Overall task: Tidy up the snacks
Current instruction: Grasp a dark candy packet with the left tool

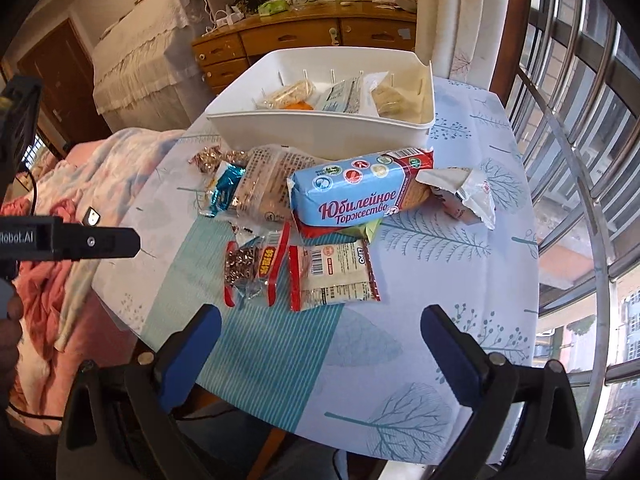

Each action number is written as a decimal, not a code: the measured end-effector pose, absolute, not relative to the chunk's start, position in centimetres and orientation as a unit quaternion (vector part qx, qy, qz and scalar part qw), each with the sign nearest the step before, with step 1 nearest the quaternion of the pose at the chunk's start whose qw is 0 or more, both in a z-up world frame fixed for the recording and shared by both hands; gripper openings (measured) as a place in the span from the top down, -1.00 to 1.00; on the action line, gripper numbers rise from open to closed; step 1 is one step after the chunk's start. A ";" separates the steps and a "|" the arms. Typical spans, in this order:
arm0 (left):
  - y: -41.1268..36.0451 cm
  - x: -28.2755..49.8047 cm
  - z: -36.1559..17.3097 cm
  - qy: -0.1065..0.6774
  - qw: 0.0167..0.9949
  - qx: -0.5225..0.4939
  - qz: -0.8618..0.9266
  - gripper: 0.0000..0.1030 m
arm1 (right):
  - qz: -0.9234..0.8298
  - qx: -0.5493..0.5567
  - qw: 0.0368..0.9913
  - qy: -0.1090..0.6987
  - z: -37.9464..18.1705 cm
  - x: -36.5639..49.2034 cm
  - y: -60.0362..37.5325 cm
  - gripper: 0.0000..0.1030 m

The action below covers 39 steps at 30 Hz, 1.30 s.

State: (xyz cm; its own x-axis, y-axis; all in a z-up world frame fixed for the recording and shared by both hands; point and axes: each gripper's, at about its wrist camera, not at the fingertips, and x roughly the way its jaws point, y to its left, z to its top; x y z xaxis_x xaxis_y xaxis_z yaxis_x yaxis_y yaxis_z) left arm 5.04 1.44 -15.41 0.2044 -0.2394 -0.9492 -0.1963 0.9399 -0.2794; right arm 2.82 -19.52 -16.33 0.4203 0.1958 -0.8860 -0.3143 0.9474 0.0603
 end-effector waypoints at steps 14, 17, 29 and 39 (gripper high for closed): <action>-1.8 8.3 -21.9 0.696 0.692 -0.176 -0.078 -0.56 | 0.139 -0.130 0.846 0.498 -21.0 4.0 -17.7 -0.93; -2.8 9.1 -23.4 0.700 0.687 -0.179 -0.079 -0.56 | 0.145 -0.140 0.847 0.492 -22.2 4.3 -17.5 -0.93; -5.1 12.0 -27.7 0.709 0.679 -0.191 -0.008 -0.56 | 0.196 -0.152 0.840 0.483 -26.1 5.9 -18.4 -0.93; -5.6 12.0 -29.6 0.716 0.661 -0.222 0.030 -0.56 | 0.242 -0.157 0.828 0.481 -27.1 7.4 -17.6 -0.93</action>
State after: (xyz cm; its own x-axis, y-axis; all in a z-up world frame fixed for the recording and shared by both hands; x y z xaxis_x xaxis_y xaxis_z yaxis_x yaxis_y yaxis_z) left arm 11.98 -5.57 -29.65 -0.0281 -0.2787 -0.9600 -0.3570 0.8998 -0.2508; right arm 7.45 -17.62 -27.10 0.4211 0.2490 -0.8722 -0.5516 0.8336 -0.0283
